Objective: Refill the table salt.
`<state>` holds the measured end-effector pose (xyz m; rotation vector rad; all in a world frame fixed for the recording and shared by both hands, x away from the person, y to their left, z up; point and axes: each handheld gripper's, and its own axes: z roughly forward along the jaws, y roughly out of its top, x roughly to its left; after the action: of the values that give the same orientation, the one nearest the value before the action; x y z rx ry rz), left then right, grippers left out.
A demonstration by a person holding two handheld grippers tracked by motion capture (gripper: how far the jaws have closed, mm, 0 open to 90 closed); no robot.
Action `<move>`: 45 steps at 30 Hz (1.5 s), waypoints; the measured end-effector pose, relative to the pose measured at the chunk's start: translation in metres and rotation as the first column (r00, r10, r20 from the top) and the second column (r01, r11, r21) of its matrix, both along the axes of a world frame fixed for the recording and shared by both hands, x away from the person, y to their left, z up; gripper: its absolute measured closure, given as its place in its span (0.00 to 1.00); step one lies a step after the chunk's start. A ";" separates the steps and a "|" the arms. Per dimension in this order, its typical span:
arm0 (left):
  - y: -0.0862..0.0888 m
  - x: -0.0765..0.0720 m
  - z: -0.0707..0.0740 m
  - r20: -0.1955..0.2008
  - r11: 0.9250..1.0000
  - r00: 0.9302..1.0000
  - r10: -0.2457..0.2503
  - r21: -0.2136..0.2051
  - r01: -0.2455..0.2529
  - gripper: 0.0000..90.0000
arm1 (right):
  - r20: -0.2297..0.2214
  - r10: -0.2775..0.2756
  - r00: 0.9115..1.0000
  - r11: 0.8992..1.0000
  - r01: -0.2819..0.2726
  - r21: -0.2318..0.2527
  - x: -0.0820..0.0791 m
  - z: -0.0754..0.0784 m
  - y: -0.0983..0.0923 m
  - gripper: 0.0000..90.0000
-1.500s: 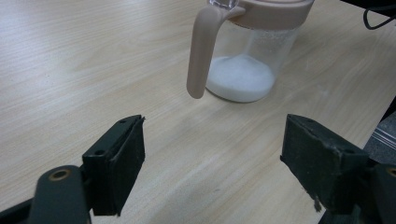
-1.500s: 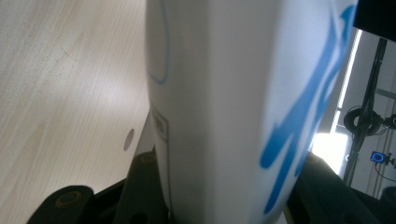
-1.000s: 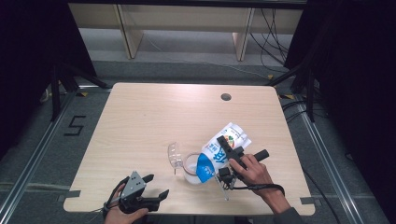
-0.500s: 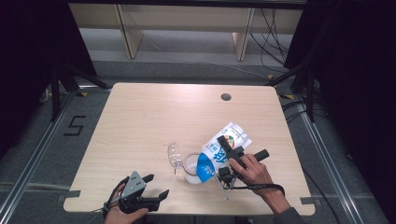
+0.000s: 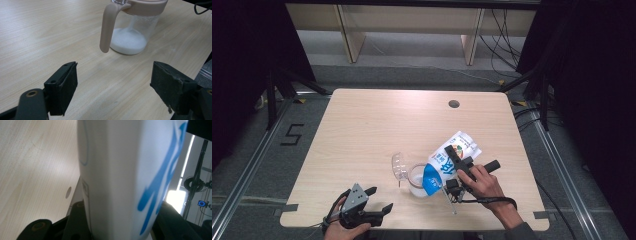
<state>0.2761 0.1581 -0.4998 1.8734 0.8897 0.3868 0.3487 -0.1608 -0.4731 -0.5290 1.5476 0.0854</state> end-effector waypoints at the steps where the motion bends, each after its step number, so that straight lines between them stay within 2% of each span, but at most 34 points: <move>1: 0.000 0.000 0.000 -0.001 1.000 1.000 0.000 0.000 0.000 0.23 | 0.001 0.000 1.000 1.000 0.000 0.000 0.000 0.000 0.000 0.72; 5: 0.001 0.000 0.000 0.007 1.000 1.000 -0.006 0.011 0.006 0.23 | 0.000 0.003 1.000 1.000 -0.003 -0.011 0.000 0.000 0.000 0.73; 6: 0.000 0.000 0.000 0.000 1.000 1.000 0.000 -0.001 0.000 0.23 | 0.001 -0.004 1.000 1.000 0.004 -0.001 0.000 0.000 0.000 0.73; 18: 0.000 0.000 0.000 0.000 1.000 1.000 0.001 -0.002 -0.001 0.23 | -0.001 -0.003 1.000 1.000 0.003 -0.011 0.001 0.001 0.000 0.73; 19: 0.000 0.001 0.000 -0.002 1.000 1.000 0.000 0.006 0.000 0.23 | -0.004 -0.015 1.000 1.000 0.015 0.005 0.000 0.000 -0.001 0.73; 20: 0.000 0.000 0.000 -0.003 1.000 1.000 0.000 0.004 0.000 0.23 | 0.012 0.002 1.000 1.000 -0.001 -0.014 0.000 0.002 0.000 0.74; 23: 0.000 0.000 0.000 0.006 1.000 1.000 -0.005 0.011 0.005 0.23 | 0.002 -0.003 1.000 0.999 0.003 -0.046 0.001 0.003 -0.001 0.74; 25: 0.000 0.001 0.000 -0.003 1.000 1.000 0.001 0.005 -0.001 0.23 | 0.004 0.000 1.000 0.999 0.000 -0.046 0.002 0.003 0.000 0.74; 26: 0.000 0.000 0.000 -0.003 1.000 1.000 0.001 0.004 -0.001 0.23 | -0.009 -0.007 1.000 0.999 0.007 -0.031 0.002 0.002 -0.002 0.74; 28: 0.001 0.000 0.000 0.009 1.000 1.000 -0.009 0.012 0.008 0.23 | -0.007 -0.006 1.000 0.999 0.006 -0.035 0.002 0.002 -0.002 0.74; 31: 0.000 0.000 0.000 -0.004 1.000 1.000 0.002 0.008 -0.002 0.23 | 0.000 -0.003 1.000 0.999 0.003 -0.041 0.002 0.002 -0.001 0.74; 34: 0.000 0.001 0.000 0.009 1.000 1.000 -0.009 0.013 0.009 0.23 | -0.002 -0.013 1.000 0.999 0.013 -0.035 0.002 0.002 -0.002 0.74; 36: 0.000 0.000 0.000 -0.003 1.000 1.000 0.001 0.004 -0.001 0.23 | -0.002 -0.012 1.000 0.999 0.012 -0.035 0.002 0.002 -0.002 0.74; 39: 0.000 0.000 0.000 0.010 1.000 1.000 -0.009 0.012 0.009 0.23 | 0.005 -0.007 1.000 0.999 0.007 -0.037 0.003 0.002 -0.001 0.74; 43: 0.000 0.000 0.000 -0.002 1.000 1.000 0.000 0.005 0.000 0.23 | 0.006 -0.007 1.000 0.999 0.007 -0.038 0.003 0.003 -0.002 0.74; 45: 0.000 0.000 0.000 0.005 1.000 1.000 -0.004 0.009 0.004 0.23 | 0.003 -0.009 1.000 0.999 0.009 -0.036 0.003 0.003 -0.002 0.74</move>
<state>0.2762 0.1581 -0.4996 1.8811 0.8820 0.3932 0.3513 -0.1624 -0.4705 -0.5504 1.5508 0.0498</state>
